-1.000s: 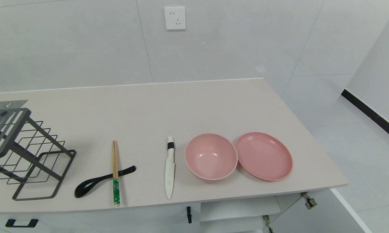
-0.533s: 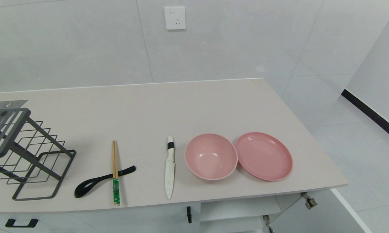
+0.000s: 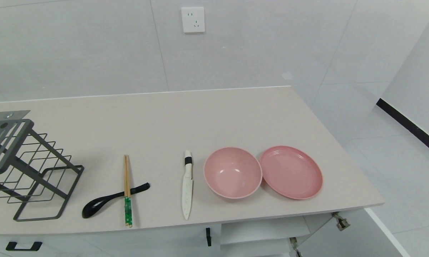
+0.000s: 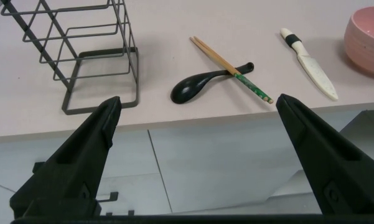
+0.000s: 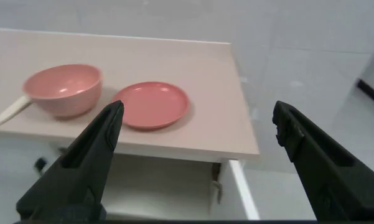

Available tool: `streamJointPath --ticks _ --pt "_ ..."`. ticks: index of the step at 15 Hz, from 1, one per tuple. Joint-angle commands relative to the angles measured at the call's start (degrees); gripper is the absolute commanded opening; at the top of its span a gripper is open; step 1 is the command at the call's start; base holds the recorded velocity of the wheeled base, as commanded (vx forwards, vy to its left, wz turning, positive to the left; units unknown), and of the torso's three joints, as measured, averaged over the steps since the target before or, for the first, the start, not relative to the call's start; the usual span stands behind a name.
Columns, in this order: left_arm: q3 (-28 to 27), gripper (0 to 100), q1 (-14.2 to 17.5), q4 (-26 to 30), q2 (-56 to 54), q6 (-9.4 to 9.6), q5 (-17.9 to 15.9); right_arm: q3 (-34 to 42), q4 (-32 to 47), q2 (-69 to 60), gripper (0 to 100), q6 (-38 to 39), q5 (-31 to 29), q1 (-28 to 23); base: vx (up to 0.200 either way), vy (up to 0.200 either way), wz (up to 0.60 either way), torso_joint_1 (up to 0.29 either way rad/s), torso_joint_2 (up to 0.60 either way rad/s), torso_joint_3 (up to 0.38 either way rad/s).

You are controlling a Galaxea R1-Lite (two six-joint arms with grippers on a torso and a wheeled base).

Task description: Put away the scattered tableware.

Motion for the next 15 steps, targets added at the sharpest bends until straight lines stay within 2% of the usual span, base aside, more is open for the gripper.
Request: streamJointPath --ticks 1,3,4,7,11,15 --pt "0.0 100 0.0 0.0 0.1 0.04 0.0 -1.0 -0.1 0.1 100 -0.2 0.9 0.0 0.0 0.0 0.0 0.0 0.0 0.0" --pt "0.0 100 0.0 0.0 0.1 0.4 -0.2 -8.6 -0.9 6.9 100 -1.5 5.0 0.3 0.0 0.0 0.0 0.0 0.0 0.0" --pt "0.0 100 0.0 0.0 0.1 0.4 -0.2 -10.1 -2.3 10.5 100 -3.0 7.1 0.5 0.0 0.0 0.0 0.0 0.0 0.0" --pt "0.0 100 0.0 0.0 0.1 0.31 -0.2 -8.3 -7.4 22.1 100 -6.7 11.0 2.1 0.0 0.0 0.0 0.0 0.0 0.0" --pt "0.0 100 0.0 0.0 0.1 0.22 -0.2 -11.1 -7.3 36.5 100 -1.1 16.4 5.4 0.0 0.0 0.0 0.0 0.0 0.0" --pt "0.0 100 0.0 0.0 0.1 0.31 -0.2 -16.9 -6.8 48.7 100 -3.4 17.2 9.0 0.0 0.0 0.0 0.0 0.0 0.0"
